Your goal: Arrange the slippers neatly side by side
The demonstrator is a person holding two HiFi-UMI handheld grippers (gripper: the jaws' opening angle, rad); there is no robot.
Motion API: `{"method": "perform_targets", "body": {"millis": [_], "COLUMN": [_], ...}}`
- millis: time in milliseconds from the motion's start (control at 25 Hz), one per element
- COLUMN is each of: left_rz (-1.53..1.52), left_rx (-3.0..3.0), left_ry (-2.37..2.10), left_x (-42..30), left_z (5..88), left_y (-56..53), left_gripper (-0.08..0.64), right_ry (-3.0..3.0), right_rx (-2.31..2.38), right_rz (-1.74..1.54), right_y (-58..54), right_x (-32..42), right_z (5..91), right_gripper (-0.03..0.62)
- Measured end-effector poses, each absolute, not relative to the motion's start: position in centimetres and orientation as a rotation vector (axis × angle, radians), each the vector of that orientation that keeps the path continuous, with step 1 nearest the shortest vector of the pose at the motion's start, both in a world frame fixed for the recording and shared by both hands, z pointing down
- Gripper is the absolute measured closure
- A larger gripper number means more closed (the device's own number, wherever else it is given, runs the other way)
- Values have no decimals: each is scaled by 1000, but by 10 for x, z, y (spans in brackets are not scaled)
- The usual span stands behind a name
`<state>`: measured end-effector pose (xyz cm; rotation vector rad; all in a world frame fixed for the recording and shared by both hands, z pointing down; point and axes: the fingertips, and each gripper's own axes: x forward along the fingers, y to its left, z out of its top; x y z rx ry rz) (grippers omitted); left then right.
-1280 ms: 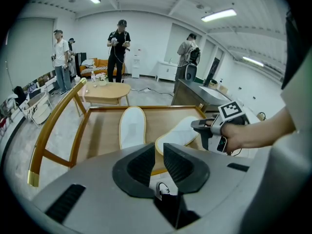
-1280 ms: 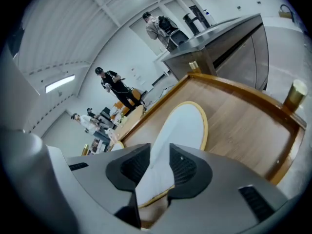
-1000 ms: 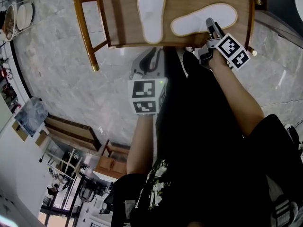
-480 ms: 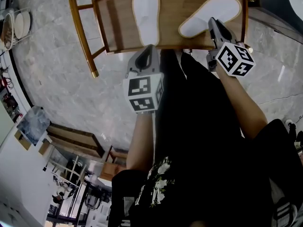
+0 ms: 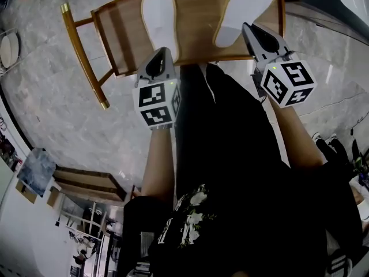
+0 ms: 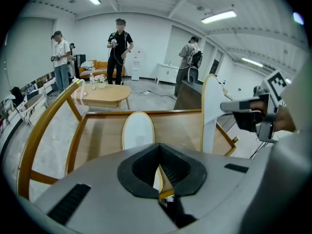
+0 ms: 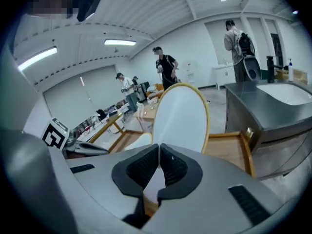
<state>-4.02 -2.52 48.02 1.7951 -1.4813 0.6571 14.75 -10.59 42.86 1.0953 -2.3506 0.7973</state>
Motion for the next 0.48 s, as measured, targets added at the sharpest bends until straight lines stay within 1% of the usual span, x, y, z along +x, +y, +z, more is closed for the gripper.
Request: {"method": "perform_targets", "body": {"millis": [240, 480], "left_rz": [673, 664], "left_rx": [1820, 1831], "left_ry": [-1387, -1320], "left_x": [-42, -52], "left_z": [498, 517], "left_y": [-24, -26], "left_gripper": [557, 557], "right_ry": [-2224, -2198], "right_rx": [1001, 914], "right_rz": [948, 947], "right_y": [-81, -76], "right_x": [123, 78], "right_z": [473, 507], "right_gripper": [586, 586]}}
